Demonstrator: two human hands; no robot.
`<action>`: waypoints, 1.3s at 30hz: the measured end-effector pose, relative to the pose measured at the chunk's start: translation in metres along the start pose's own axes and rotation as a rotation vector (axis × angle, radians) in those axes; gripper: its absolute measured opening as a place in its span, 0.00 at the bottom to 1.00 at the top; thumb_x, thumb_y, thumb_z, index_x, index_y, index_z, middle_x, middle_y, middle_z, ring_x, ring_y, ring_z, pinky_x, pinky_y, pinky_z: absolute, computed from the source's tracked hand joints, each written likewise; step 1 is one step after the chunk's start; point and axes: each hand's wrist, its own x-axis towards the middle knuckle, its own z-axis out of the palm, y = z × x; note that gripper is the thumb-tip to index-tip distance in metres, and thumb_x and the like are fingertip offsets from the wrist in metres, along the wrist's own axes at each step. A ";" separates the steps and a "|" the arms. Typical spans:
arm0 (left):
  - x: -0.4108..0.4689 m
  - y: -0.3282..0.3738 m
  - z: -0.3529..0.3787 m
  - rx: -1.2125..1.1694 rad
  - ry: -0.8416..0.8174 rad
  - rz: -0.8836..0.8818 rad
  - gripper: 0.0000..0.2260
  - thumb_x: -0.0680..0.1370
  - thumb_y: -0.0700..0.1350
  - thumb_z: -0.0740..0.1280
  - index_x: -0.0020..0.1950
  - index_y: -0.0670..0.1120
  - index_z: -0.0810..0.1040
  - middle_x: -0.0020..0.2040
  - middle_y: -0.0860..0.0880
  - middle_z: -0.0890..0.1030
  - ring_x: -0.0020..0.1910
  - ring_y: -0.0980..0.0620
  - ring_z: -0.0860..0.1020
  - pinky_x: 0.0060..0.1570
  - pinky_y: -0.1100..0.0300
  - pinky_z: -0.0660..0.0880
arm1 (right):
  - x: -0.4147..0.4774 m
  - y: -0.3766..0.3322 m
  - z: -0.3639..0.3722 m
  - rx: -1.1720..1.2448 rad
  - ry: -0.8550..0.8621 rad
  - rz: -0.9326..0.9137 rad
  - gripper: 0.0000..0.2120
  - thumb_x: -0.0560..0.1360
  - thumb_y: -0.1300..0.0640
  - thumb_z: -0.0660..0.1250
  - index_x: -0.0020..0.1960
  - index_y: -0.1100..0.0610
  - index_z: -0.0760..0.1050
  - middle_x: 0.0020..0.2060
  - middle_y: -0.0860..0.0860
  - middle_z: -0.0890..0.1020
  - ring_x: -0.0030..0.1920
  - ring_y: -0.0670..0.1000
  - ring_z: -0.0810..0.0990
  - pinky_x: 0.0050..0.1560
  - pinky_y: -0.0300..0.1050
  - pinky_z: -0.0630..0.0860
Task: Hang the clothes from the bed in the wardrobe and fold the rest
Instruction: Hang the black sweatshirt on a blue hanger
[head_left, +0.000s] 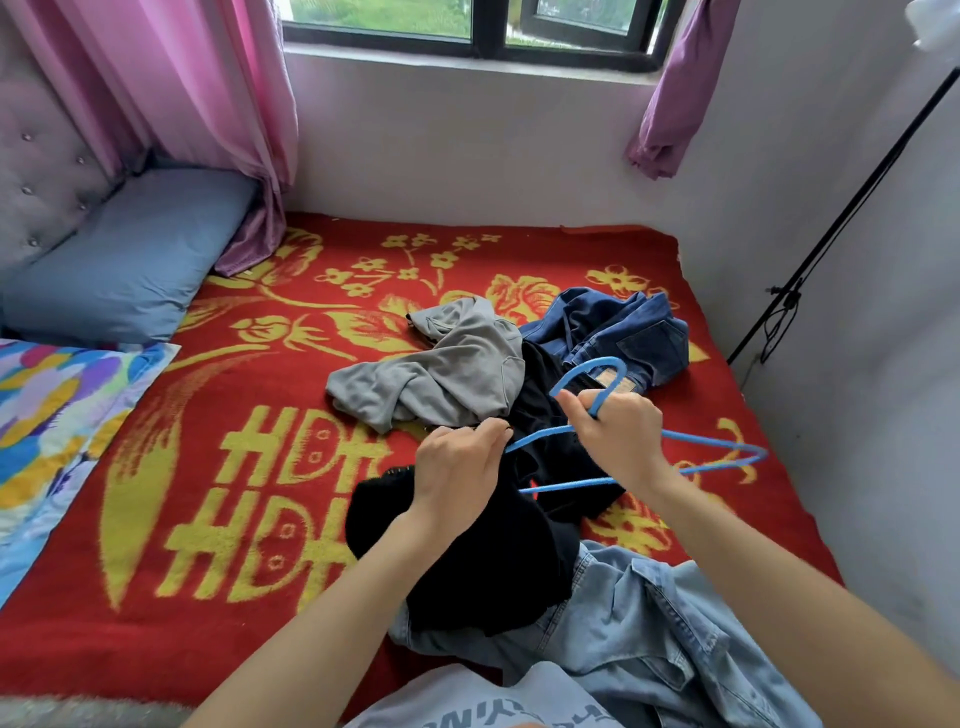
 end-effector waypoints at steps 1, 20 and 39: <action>0.003 0.003 -0.002 -0.022 0.017 -0.031 0.09 0.74 0.43 0.65 0.36 0.41 0.81 0.23 0.48 0.76 0.21 0.47 0.74 0.27 0.63 0.72 | -0.002 0.001 0.004 0.077 -0.027 0.121 0.25 0.77 0.51 0.65 0.24 0.64 0.73 0.19 0.57 0.73 0.23 0.57 0.74 0.25 0.45 0.64; 0.042 -0.114 -0.037 -0.900 -0.909 -0.557 0.20 0.72 0.65 0.65 0.52 0.51 0.83 0.51 0.52 0.83 0.51 0.56 0.80 0.47 0.69 0.74 | -0.010 0.069 -0.001 0.863 0.010 0.706 0.25 0.79 0.56 0.61 0.23 0.60 0.69 0.16 0.45 0.64 0.18 0.41 0.62 0.21 0.30 0.60; 0.034 -0.065 -0.031 0.221 0.381 0.096 0.12 0.74 0.51 0.66 0.53 0.48 0.72 0.43 0.42 0.79 0.47 0.49 0.69 0.46 0.50 0.70 | -0.016 0.053 0.005 0.884 0.196 0.859 0.24 0.79 0.53 0.61 0.25 0.60 0.69 0.14 0.45 0.63 0.17 0.41 0.64 0.28 0.36 0.64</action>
